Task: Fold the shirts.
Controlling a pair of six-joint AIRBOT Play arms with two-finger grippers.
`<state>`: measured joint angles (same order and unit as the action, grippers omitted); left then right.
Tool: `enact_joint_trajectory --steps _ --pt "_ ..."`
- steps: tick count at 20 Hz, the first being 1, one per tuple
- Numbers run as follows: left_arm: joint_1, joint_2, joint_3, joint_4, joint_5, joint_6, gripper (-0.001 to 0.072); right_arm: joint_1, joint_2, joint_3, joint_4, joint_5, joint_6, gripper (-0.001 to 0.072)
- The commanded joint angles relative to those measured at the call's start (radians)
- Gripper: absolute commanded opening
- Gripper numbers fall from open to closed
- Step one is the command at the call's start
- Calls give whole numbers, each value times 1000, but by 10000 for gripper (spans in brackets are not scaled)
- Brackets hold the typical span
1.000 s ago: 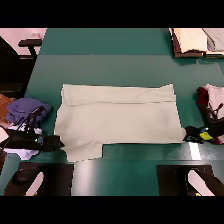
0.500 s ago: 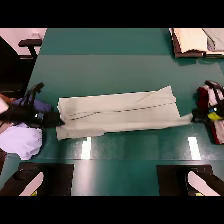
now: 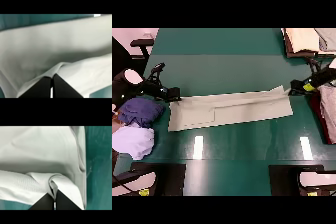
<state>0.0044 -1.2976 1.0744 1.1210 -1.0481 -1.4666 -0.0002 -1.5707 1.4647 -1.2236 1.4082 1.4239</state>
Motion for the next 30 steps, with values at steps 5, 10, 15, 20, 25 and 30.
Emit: enact_joint_trajectory --steps 5,10,15,20,25,30 --pt "1 -38 85 1 8 0 610 -69 -137 148 241 25 -126 370" --pt "0 -25 136 -72 -53 2 234 -227 -134 73 238 135 -143 597" --pt "-47 -26 136 -141 -11 8 24 -298 -160 -118 290 76 -213 615" --pt "-212 -53 136 -140 122 -90 23 -216 -224 -157 392 7 -230 566" --pt "-359 -170 136 -193 222 -106 23 -130 -201 -155 393 -37 -255 18" --pt "-471 -316 196 -254 270 -105 23 -119 -10 -109 397 -16 -236 15"
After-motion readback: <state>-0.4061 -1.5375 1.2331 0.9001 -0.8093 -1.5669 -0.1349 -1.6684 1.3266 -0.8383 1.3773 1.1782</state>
